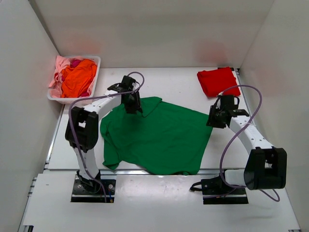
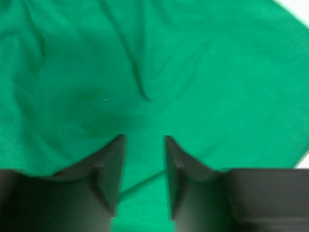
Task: Fold and stack the t-shirts
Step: Flatten out the tshirt
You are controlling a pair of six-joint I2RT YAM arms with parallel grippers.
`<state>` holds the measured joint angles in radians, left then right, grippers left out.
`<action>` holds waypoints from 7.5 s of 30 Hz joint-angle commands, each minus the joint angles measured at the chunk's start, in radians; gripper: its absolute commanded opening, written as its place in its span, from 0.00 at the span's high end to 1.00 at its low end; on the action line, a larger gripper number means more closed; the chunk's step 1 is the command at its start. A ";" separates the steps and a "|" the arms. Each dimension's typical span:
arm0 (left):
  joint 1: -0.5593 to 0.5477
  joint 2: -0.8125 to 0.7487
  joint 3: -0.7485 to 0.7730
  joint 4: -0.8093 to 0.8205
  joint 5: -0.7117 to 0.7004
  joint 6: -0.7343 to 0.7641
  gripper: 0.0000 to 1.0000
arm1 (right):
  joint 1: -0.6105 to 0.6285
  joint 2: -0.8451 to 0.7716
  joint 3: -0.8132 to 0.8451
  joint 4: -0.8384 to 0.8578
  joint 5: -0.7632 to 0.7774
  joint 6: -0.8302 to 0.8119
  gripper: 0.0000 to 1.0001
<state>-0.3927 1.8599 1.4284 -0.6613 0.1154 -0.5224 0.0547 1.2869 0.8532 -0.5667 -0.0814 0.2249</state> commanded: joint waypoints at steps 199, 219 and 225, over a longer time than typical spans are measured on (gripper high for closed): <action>-0.184 0.766 0.972 -0.084 0.001 -0.383 0.57 | -0.101 0.213 0.211 0.228 -0.074 0.149 1.00; -0.189 0.786 0.994 -0.195 -0.054 -0.305 0.91 | -0.121 0.190 0.185 0.237 -0.072 0.146 1.00; -0.184 0.745 1.030 -0.187 -0.048 -0.272 1.00 | -0.122 0.178 0.167 0.238 -0.080 0.148 1.00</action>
<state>-0.5735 2.6335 2.4077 -0.8238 0.0853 -0.8295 -0.0612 1.5105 1.0298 -0.3588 -0.1516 0.3702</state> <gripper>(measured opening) 0.014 0.008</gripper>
